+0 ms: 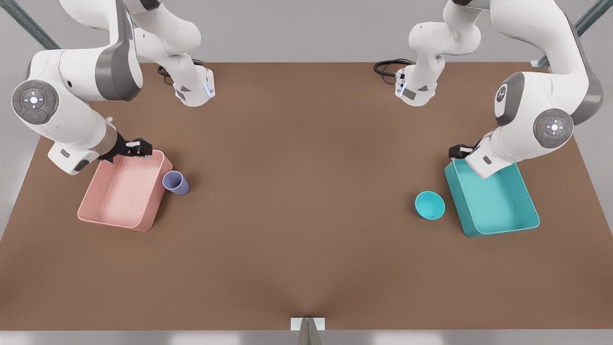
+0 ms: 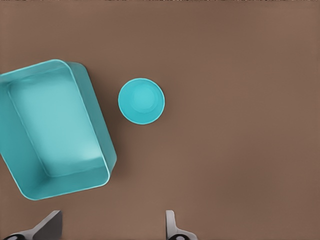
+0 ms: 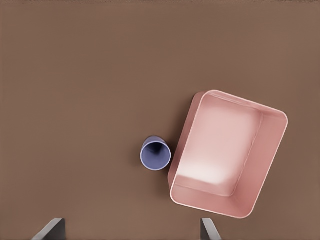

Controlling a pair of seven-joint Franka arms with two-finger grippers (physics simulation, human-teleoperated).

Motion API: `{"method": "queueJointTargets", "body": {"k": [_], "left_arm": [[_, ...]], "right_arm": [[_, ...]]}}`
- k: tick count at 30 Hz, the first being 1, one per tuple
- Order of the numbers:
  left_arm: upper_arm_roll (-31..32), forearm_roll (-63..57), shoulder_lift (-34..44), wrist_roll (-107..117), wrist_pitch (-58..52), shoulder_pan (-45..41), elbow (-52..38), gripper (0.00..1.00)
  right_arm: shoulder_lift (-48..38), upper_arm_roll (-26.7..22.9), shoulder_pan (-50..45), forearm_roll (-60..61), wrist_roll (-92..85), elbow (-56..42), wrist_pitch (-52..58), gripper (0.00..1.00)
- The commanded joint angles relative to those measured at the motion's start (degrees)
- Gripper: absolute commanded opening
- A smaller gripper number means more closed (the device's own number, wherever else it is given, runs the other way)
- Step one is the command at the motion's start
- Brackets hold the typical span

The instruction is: Put the bowls and cups in different boxes

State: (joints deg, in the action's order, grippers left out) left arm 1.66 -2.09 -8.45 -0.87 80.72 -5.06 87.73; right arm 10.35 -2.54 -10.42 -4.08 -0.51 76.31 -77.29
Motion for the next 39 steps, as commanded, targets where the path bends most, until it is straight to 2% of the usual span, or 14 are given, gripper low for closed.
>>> {"method": "queueJointTargets", "body": {"k": [1,3,4,6,8,10,12,17,20,32,33,36,37,39], "left_arm": [[0.0,0.0,0.0,-0.4,1.5,0.0,0.0,1.00],[0.1,-0.1,-2.6,0.3,2.4,-1.3,-0.6,1.00],[1.0,-0.5,-9.6,1.9,3.0,-3.3,-4.6,1.00],[4.0,-2.8,-19.5,10.7,12.8,-6.4,-7.8,1.00],[7.0,-14.1,-26.5,16.9,22.3,-8.2,-7.4,1.00],[5.0,-15.6,-26.6,16.5,35.2,-8.2,-0.5,1.00],[4.1,-17.3,-25.7,16.5,35.6,-8.2,2.7,1.00],[4.0,-18.6,-24.8,16.6,35.5,-5.9,8.2,1.00],[3.3,-18.5,-23.8,17.2,34.9,-5.9,11.3,1.00],[2.7,-18.8,-26.2,27.1,42.3,-5.5,16.1,1.00],[2.5,-18.8,-26.3,27.0,42.4,-5.5,16.1,0.96],[2.0,-18.9,-26.4,26.9,42.2,-5.5,16.0,0.58],[1.7,-20.1,-26.4,26.9,42.2,-5.5,15.9,0.50],[1.2,-20.5,-26.6,27.0,42.2,-5.5,15.8,0.45]], "right_arm": [[0.0,0.0,0.0,0.2,-0.4,0.0,-1.6,1.00],[1.3,0.2,-0.6,0.0,-0.3,0.2,-2.2,1.00],[5.1,0.2,-3.6,-0.1,-0.3,0.6,-4.3,1.00],[12.7,0.3,-7.4,2.7,0.5,1.6,-10.7,1.00],[15.8,0.3,-5.8,3.5,0.4,5.7,-19.7,1.00],[15.7,0.3,-1.5,4.6,-0.4,11.4,-25.3,1.00],[13.9,0.3,-0.9,4.5,-0.4,17.6,-31.0,1.00],[4.6,0.0,0.0,4.5,-0.5,42.1,-53.2,1.00],[0.1,-0.1,0.1,4.1,-0.6,50.1,-56.1,1.00],[0.4,-0.3,0.8,4.0,-1.0,57.5,-57.8,1.00],[0.9,-0.3,0.8,4.0,-1.0,57.8,-57.8,1.00],[1.3,-0.3,0.8,3.9,-1.0,58.8,-57.9,1.00],[2.2,-0.3,0.8,3.9,-1.0,58.8,-58.2,1.00],[2.6,-0.3,0.8,3.9,-1.0,58.8,-58.2,0.98]]}}
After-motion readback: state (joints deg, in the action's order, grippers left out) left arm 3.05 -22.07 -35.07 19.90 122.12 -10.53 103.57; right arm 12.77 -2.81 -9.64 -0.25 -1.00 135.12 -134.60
